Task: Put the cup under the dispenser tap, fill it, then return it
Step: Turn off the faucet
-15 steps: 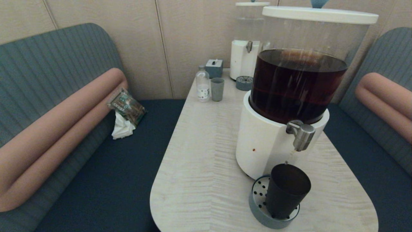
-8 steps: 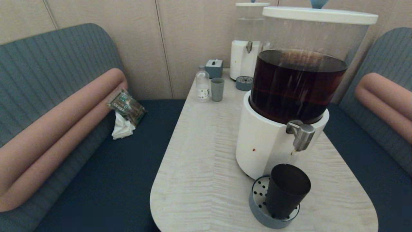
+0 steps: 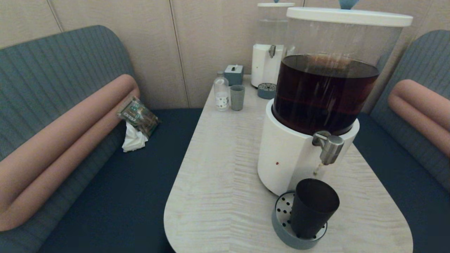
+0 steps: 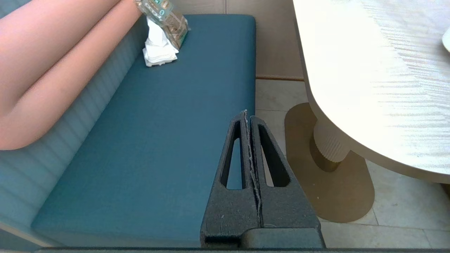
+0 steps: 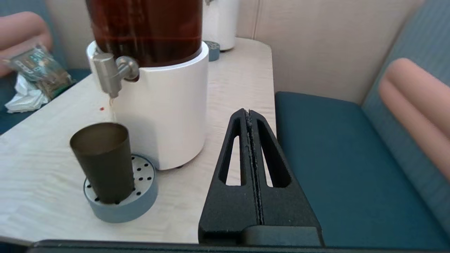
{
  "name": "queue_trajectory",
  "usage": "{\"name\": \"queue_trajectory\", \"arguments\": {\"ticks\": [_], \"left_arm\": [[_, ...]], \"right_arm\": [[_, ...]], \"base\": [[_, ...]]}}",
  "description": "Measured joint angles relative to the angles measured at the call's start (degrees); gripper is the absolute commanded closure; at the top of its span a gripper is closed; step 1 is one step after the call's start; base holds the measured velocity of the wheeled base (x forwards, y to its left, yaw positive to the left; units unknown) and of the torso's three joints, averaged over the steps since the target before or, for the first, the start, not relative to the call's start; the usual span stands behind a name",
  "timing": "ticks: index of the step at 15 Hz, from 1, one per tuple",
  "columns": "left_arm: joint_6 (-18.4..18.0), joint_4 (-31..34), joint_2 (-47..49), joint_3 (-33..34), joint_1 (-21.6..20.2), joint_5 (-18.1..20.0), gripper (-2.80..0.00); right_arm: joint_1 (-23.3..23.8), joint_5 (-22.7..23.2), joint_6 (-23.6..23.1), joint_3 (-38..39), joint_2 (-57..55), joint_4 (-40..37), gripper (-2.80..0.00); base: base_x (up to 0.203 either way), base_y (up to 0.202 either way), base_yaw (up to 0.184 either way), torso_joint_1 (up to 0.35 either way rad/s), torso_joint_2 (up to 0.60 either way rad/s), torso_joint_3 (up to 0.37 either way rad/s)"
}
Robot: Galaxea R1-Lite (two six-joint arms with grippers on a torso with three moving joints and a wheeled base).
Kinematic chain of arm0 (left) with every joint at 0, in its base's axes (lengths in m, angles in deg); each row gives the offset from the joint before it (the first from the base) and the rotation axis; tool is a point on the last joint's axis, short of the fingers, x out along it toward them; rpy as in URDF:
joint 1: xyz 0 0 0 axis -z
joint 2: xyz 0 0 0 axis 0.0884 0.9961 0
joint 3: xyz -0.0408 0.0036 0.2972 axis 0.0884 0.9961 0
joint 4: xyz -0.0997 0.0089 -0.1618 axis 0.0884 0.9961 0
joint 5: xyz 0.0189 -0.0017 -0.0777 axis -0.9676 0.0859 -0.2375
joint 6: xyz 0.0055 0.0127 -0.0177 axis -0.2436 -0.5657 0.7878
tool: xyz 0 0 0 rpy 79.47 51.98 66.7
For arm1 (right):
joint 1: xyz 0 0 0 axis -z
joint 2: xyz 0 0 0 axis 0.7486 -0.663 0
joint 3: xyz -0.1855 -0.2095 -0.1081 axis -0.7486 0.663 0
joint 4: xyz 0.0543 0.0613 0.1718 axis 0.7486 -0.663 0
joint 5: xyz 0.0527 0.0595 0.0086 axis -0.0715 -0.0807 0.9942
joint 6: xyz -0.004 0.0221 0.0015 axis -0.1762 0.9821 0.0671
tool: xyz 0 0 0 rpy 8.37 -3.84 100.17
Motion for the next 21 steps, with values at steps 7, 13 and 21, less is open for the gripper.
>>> {"name": "queue_trajectory", "arguments": {"ticks": [7,13,21], "left_arm": [[0.0,0.0,0.0,0.0,0.0,-0.02,0.0],[-0.05,0.02,0.0,0.0,-0.02,0.0,0.0],[0.01,0.0,0.0,0.0,0.0,0.0,0.0]], "right_arm": [[-2.42,-0.7,-3.37,6.0,7.9,-0.1,0.0],[-2.51,-0.61,-3.29,7.85,9.18,0.0,0.0],[-2.51,-0.53,-2.98,11.17,10.99,0.27,0.0]], "base": [[0.0,0.0,0.0,0.0,0.0,0.0],[0.0,0.0,0.0,0.0,0.0,0.0],[0.0,0.0,0.0,0.0,0.0,0.0]]}}
